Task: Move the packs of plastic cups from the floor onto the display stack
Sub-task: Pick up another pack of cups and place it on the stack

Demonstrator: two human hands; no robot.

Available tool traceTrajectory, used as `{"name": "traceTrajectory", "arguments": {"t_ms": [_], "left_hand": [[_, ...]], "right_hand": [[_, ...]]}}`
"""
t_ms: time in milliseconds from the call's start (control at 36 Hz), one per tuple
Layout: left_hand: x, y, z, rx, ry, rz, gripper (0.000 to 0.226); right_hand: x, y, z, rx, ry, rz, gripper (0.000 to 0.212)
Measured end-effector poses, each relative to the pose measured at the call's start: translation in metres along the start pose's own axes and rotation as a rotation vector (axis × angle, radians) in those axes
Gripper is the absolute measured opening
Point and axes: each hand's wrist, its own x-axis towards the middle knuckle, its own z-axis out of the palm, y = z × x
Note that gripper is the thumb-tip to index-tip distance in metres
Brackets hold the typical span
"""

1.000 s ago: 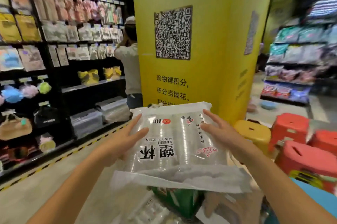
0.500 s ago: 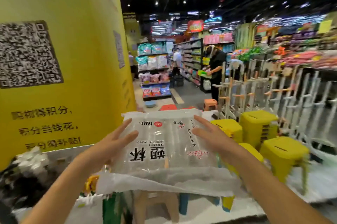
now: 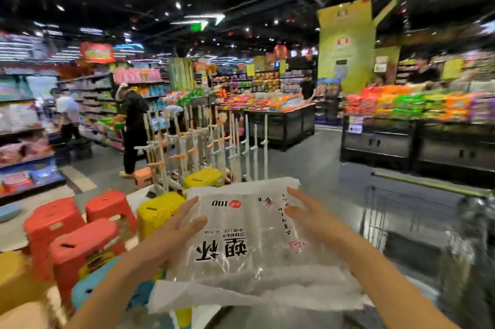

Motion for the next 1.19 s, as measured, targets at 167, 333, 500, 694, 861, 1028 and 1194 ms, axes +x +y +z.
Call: {"name": "traceTrajectory", "arguments": {"t_ms": [167,333,500,694,861,1028,1194], "left_hand": [[0.054,0.033,0.089,-0.103,-0.141,0.030,0.068],[0.101,0.056,0.161,0.048,-0.191,0.067,0.054],[0.151,0.062,0.209,0.188,-0.268,0.083,0.058],[0.191,0.072,0.238,0.043,-0.497,0.175,0.059],[0.223,0.071,0.259,-0.006,-0.675,0.174,0.054],[0.245,0.073,0.294,0.013,-0.724,0.220,0.052],[0.265,0.077,0.331,0.040,-0.792,0.215,0.061]], "right_hand": [[-0.025,0.029,-0.091,-0.082,0.153,0.053,0.053],[-0.042,0.051,-0.148,-0.145,0.274,0.084,0.057],[-0.042,0.072,-0.178,-0.100,0.389,0.170,0.057],[-0.039,0.077,-0.189,-0.093,0.531,0.210,0.057],[-0.040,0.078,-0.190,-0.118,0.664,0.234,0.056],[-0.035,0.092,-0.205,-0.142,0.721,0.274,0.055],[-0.021,0.124,-0.236,-0.128,0.745,0.284,0.055]]}}
